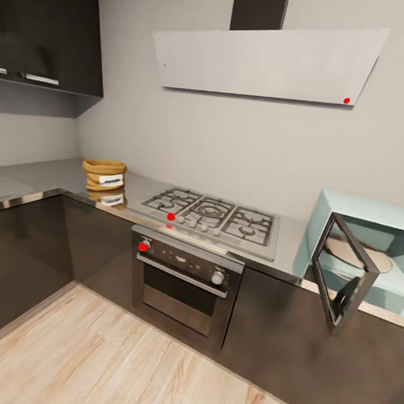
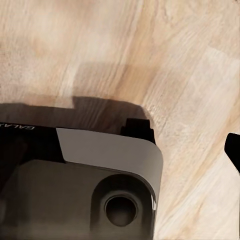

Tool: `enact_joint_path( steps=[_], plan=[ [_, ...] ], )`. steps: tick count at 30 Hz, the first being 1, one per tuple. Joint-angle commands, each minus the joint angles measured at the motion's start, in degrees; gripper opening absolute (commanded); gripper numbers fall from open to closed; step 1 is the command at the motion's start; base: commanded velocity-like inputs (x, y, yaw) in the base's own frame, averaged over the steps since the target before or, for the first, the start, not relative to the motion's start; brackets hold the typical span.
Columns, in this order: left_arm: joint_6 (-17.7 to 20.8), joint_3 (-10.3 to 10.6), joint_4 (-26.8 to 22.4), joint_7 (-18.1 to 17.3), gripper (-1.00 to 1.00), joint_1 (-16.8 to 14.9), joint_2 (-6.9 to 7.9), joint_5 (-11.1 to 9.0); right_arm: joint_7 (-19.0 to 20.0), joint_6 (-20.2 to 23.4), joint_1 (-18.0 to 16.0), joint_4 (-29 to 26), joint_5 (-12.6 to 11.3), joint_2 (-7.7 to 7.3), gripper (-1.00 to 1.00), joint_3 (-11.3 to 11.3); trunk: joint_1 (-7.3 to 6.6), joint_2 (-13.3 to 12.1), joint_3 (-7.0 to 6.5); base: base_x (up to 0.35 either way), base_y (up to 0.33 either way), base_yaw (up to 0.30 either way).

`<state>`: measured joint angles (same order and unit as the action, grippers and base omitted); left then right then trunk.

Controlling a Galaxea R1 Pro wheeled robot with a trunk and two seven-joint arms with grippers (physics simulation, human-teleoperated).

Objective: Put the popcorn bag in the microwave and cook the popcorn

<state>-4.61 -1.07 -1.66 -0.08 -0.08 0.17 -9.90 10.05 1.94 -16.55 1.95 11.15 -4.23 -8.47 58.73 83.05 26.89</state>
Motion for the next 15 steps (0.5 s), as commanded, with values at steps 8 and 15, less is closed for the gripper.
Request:
enact_joint_path(
  steps=[8,15],
  plan=[
    [-0.14,-0.07,-0.01,-0.01,1.00,-0.01,-0.01,-0.29,0.15,0.08,-0.06,0.07,0.50,-0.07,1.00,-0.49,0.00,0.03,0.05,0.000,0.000,0.269],
    [-0.14,-0.07,-0.01,-0.01,1.00,-0.01,0.00,-0.29,0.15,0.08,-0.06,0.07,0.45,-0.08,1.00,-0.49,0.00,0.03,0.05,0.000,0.000,0.269]
  ],
)
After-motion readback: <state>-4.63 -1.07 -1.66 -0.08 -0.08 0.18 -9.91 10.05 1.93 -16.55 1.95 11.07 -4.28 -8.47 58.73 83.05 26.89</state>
